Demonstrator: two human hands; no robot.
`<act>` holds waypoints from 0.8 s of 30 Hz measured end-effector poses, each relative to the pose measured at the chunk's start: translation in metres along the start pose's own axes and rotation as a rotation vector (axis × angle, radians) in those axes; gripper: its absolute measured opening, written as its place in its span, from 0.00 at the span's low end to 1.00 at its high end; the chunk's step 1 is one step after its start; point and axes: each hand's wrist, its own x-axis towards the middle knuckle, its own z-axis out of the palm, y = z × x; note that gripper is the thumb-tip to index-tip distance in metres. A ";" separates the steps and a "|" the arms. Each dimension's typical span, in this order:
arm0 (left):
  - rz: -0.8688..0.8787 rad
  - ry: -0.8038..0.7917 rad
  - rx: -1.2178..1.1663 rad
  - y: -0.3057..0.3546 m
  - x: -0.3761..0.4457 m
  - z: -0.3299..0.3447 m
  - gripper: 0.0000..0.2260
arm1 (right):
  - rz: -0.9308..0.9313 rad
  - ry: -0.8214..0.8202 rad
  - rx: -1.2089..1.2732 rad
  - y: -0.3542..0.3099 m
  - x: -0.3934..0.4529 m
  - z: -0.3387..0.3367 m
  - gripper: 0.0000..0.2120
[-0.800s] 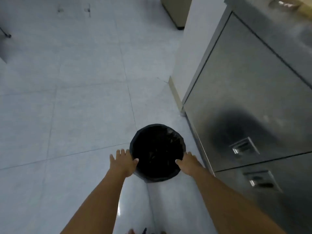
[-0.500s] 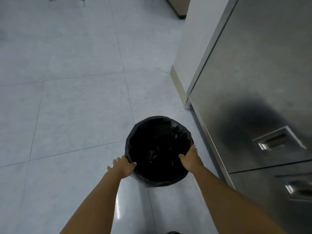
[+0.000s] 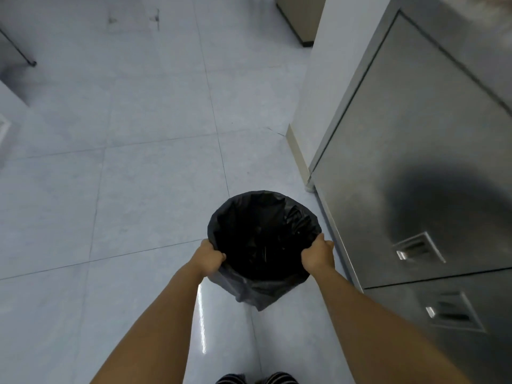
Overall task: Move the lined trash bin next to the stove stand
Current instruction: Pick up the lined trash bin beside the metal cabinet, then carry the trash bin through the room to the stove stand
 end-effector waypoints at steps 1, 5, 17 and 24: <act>0.000 0.000 0.019 0.012 -0.013 -0.011 0.25 | -0.002 -0.001 0.004 -0.011 -0.012 -0.016 0.33; 0.038 0.036 0.029 0.067 -0.066 -0.053 0.26 | -0.055 -0.004 0.010 -0.058 -0.054 -0.075 0.31; 0.017 0.099 -0.031 0.183 -0.144 -0.162 0.26 | -0.176 -0.036 -0.012 -0.201 -0.107 -0.194 0.34; -0.012 0.140 -0.091 0.249 -0.122 -0.175 0.24 | -0.210 -0.054 -0.046 -0.258 -0.065 -0.243 0.33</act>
